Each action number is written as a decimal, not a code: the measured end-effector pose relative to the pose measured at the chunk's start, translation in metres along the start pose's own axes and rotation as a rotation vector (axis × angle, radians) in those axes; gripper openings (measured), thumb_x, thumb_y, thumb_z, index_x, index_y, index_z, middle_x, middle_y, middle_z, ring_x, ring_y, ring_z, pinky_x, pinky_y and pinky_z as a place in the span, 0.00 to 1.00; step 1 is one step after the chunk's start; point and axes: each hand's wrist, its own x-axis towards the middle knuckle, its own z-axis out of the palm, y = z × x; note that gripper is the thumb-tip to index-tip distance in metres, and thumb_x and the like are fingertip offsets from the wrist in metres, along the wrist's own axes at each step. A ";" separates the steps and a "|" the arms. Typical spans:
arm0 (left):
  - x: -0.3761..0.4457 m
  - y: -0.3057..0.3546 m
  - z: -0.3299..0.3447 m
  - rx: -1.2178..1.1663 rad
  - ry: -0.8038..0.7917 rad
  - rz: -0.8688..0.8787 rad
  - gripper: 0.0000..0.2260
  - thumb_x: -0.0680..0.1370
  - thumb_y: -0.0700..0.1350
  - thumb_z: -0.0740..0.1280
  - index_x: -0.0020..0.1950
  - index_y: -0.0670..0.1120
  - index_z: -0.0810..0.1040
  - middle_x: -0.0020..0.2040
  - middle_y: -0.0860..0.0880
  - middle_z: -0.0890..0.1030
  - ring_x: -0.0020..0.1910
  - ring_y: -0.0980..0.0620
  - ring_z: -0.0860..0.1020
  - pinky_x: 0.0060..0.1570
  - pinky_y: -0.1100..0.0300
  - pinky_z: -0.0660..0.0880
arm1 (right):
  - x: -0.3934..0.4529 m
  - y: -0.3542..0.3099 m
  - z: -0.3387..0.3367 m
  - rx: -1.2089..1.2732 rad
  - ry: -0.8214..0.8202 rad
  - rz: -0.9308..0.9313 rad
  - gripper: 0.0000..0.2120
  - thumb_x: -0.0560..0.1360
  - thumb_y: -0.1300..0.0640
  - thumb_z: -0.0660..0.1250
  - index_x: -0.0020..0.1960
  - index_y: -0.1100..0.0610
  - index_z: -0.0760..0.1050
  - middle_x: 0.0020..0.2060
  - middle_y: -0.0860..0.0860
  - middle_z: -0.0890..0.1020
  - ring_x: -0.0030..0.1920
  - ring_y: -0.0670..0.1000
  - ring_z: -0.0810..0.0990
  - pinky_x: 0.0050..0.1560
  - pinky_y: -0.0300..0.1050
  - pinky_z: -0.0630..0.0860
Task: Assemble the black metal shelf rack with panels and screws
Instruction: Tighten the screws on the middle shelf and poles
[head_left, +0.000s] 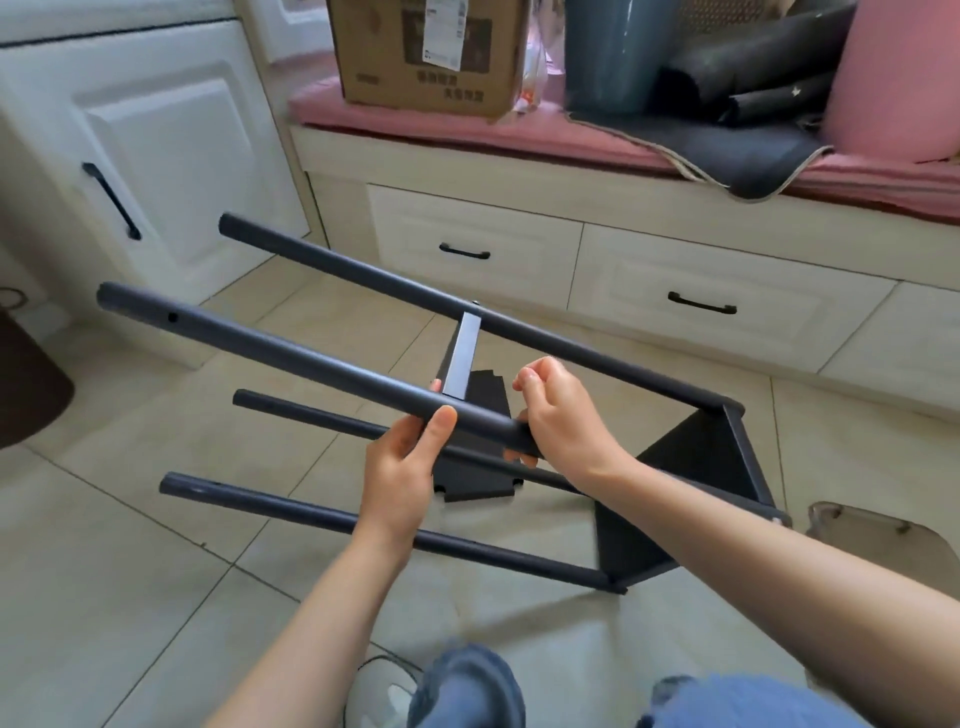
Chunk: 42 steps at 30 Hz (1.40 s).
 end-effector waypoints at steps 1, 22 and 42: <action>0.000 -0.006 -0.003 -0.018 0.010 -0.016 0.22 0.73 0.59 0.69 0.63 0.52 0.81 0.55 0.58 0.85 0.58 0.62 0.80 0.58 0.68 0.76 | 0.002 0.002 0.004 -0.030 -0.007 0.002 0.09 0.85 0.52 0.52 0.49 0.52 0.69 0.38 0.54 0.78 0.27 0.47 0.81 0.26 0.42 0.77; -0.027 -0.096 0.010 -0.143 0.119 -0.128 0.34 0.66 0.72 0.73 0.66 0.53 0.79 0.63 0.52 0.82 0.67 0.54 0.77 0.68 0.59 0.71 | 0.001 0.048 -0.004 -0.035 -0.314 0.141 0.08 0.84 0.54 0.55 0.48 0.54 0.70 0.34 0.53 0.86 0.34 0.51 0.85 0.43 0.47 0.79; -0.045 -0.113 -0.004 -0.097 0.197 -0.098 0.24 0.72 0.67 0.71 0.62 0.55 0.83 0.60 0.51 0.84 0.65 0.51 0.79 0.62 0.64 0.73 | 0.041 0.067 -0.002 0.598 -0.770 0.776 0.20 0.65 0.63 0.72 0.56 0.67 0.80 0.50 0.62 0.85 0.41 0.51 0.84 0.43 0.40 0.82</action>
